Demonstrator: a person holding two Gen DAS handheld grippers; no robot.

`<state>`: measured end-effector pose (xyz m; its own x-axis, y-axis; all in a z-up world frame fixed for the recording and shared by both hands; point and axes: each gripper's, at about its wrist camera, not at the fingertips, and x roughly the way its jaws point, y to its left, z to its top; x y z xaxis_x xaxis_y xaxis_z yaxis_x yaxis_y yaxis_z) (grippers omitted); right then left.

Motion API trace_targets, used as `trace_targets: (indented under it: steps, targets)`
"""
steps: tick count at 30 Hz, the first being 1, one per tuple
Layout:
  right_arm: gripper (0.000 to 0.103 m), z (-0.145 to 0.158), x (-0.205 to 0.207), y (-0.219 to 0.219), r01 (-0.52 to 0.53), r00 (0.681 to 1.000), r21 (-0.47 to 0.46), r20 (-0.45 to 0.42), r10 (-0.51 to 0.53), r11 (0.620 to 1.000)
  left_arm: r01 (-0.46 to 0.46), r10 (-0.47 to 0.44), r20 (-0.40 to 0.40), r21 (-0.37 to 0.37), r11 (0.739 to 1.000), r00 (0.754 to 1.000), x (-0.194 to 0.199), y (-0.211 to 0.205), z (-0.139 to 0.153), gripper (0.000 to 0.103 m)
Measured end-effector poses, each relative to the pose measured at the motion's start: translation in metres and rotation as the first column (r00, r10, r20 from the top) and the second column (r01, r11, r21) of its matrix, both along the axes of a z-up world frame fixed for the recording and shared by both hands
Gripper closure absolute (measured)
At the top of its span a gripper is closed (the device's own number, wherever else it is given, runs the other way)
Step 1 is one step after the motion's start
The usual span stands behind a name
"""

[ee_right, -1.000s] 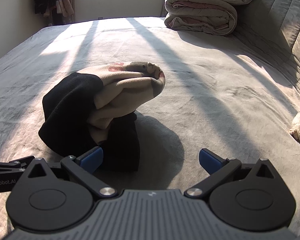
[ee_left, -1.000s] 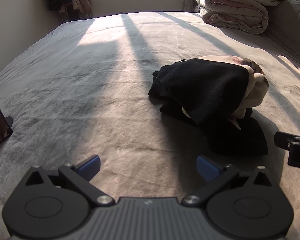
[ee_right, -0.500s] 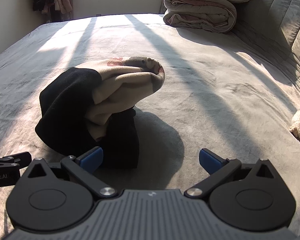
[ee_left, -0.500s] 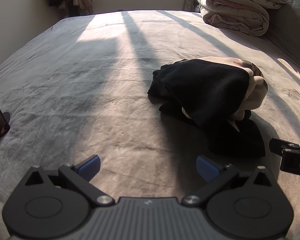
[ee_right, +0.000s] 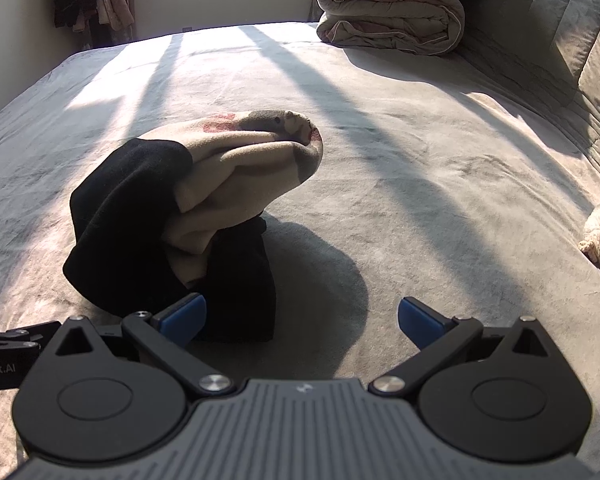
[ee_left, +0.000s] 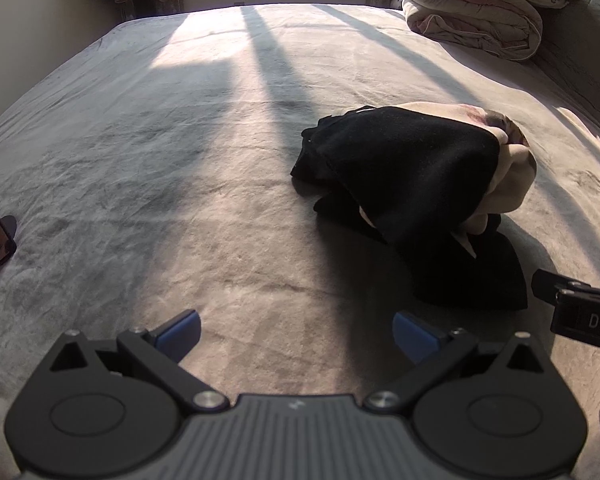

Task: Fold clothes
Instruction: 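Move both grippers toward the crumpled beige-and-black shirt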

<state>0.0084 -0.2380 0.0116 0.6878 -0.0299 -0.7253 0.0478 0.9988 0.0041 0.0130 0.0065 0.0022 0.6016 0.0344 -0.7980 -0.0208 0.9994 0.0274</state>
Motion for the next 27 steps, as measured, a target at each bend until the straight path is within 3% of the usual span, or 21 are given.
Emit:
trace_targets:
  steps: [5, 9, 16, 22, 27]
  targets:
    - [0.0, -0.001, 0.001, 0.003, -0.003, 1.0, 0.015, 0.017, 0.003, 1.0, 0.005, -0.003, 0.05, -0.036, 0.999, 0.999, 0.0, 0.007, 0.002, 0.001]
    - [0.0, -0.004, 0.005, -0.003, -0.06, 0.997, 0.118, 0.051, 0.054, 0.991, 0.033, -0.017, 0.101, -0.158, 0.987, 0.995, -0.001, 0.021, 0.002, 0.001]
    - [0.0, -0.013, 0.016, -0.003, -0.062, 0.998, 0.12, 0.019, 0.06, 0.991, 0.021, -0.006, 0.062, -0.236, 0.971, 0.998, 0.006, 0.042, -0.012, 0.001]
    - [0.0, -0.007, 0.014, -0.002, -0.107, 0.994, 0.199, 0.051, 0.099, 0.974, -0.011, 0.027, 0.074, -0.213, 0.977, 0.997, 0.008, 0.057, -0.016, 0.001]
    - [0.001, -0.008, 0.013, 0.002, -0.15, 0.988, 0.248, 0.055, 0.141, 0.957, -0.017, 0.029, 0.031, -0.35, 0.937, 0.999, 0.012, 0.069, -0.018, 0.001]
